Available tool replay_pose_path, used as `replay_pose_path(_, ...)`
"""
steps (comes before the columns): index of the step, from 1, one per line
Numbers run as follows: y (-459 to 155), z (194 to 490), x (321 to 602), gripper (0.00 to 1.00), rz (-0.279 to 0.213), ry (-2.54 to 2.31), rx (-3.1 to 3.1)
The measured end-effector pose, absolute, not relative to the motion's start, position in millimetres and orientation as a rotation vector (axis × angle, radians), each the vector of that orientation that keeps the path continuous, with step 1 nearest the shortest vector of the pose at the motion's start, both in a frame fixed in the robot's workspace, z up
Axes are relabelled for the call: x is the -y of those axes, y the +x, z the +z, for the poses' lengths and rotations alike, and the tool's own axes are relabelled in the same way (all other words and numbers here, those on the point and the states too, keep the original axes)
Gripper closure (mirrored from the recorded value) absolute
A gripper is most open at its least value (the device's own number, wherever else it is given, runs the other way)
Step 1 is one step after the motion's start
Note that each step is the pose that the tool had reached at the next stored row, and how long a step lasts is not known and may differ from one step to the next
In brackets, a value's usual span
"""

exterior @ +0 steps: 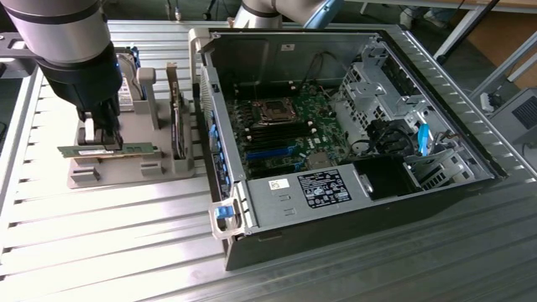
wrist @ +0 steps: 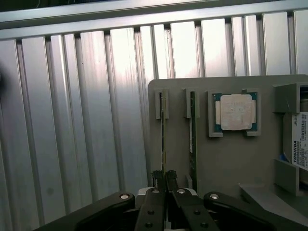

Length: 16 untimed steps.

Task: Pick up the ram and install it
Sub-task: 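Pick up the ram and move it above insertion slot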

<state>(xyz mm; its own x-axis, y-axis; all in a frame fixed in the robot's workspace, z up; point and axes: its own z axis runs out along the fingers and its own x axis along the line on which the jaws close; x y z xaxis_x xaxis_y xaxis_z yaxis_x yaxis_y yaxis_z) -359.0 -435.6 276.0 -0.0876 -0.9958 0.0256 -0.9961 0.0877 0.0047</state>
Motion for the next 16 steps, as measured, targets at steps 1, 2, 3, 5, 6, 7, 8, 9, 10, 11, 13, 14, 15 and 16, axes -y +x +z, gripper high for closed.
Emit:
replay_pose_path(1,-359.0,276.2,435.6,0.89,0.022,2.107,2.300)
replay_pose_path(2,-359.1,276.4,435.6,0.89,0.022,2.107,2.300)
replay_pose_path(3,-359.0,276.6,435.6,0.89,0.022,2.107,2.300)
replay_pose_path(5,-359.0,277.0,435.6,0.89,0.022,2.107,2.300)
replay_pose_path(6,-359.0,277.1,435.6,0.89,0.022,2.107,2.300)
replay_pose_path(7,-359.0,277.4,435.6,0.89,0.022,2.107,2.300)
replay_pose_path(8,-359.0,277.5,435.6,0.89,0.022,2.107,2.300)
replay_pose_path(9,-359.0,277.7,435.6,0.89,0.022,2.107,2.300)
replay_pose_path(10,-359.0,278.0,435.6,0.89,0.022,2.107,2.300)
replay_pose_path(11,-359.0,278.2,435.6,0.89,0.022,2.107,2.300)
replay_pose_path(13,-359.0,278.6,435.6,0.89,0.022,2.107,2.300)
replay_pose_path(14,-359.0,278.8,435.6,0.89,0.022,2.107,2.300)
replay_pose_path(15,-359.0,278.9,435.6,0.89,0.022,2.107,2.300)
replay_pose_path(16,-359.0,279.1,435.6,0.89,0.022,2.107,2.300)
